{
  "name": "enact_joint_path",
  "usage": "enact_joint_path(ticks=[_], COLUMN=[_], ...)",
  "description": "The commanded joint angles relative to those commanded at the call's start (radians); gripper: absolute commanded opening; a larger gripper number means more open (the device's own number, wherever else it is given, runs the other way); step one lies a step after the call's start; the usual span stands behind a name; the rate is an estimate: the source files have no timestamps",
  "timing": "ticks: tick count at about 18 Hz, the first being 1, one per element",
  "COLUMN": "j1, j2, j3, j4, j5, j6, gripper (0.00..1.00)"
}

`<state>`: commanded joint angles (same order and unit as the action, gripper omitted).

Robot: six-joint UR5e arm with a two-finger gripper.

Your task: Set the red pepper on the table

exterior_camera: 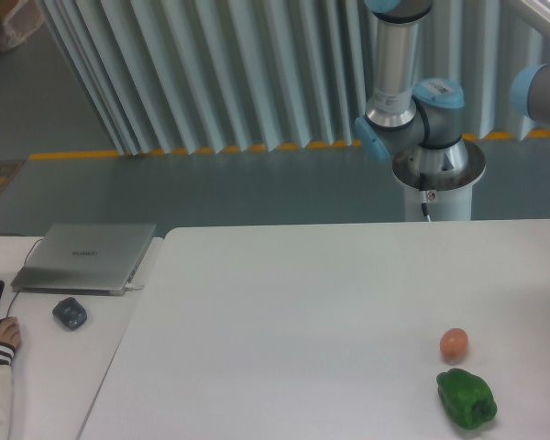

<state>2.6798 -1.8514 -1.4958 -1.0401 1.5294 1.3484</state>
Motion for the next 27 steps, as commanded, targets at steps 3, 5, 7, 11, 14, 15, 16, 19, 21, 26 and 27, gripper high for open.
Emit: enact_joint_path(ticks=[3, 5, 7, 11, 14, 15, 16, 19, 21, 26, 27], j1=[0.0, 0.0, 0.0, 0.003, 0.0, -0.003, -0.005, 0.0, 0.002, 0.0, 0.0], j2=[-0.034, -0.046, -0.071, -0.12, -0.141, -0.15, -0.158, -0.167, -0.187, -0.232, -0.238], j3=[0.035, 0.04, 0.067, 0.106, 0.104, 0.103, 0.101, 0.104, 0.111, 0.13, 0.137], j4=[0.05, 0.078, 0.083, 0.12, 0.141, 0.141, 0.141, 0.149, 0.152, 0.153, 0.157], j5=[0.0, 0.0, 0.002, 0.006, 0.063, 0.075, 0.078, 0.072, 0.072, 0.072, 0.072], j6=[-0.002, 0.003, 0.0, 0.008, 0.009, 0.006, 0.0, 0.0, 0.0, 0.0, 0.002], gripper=[1.0, 1.0, 1.0, 1.0, 1.0, 1.0, 1.0, 1.0, 1.0, 1.0, 1.0])
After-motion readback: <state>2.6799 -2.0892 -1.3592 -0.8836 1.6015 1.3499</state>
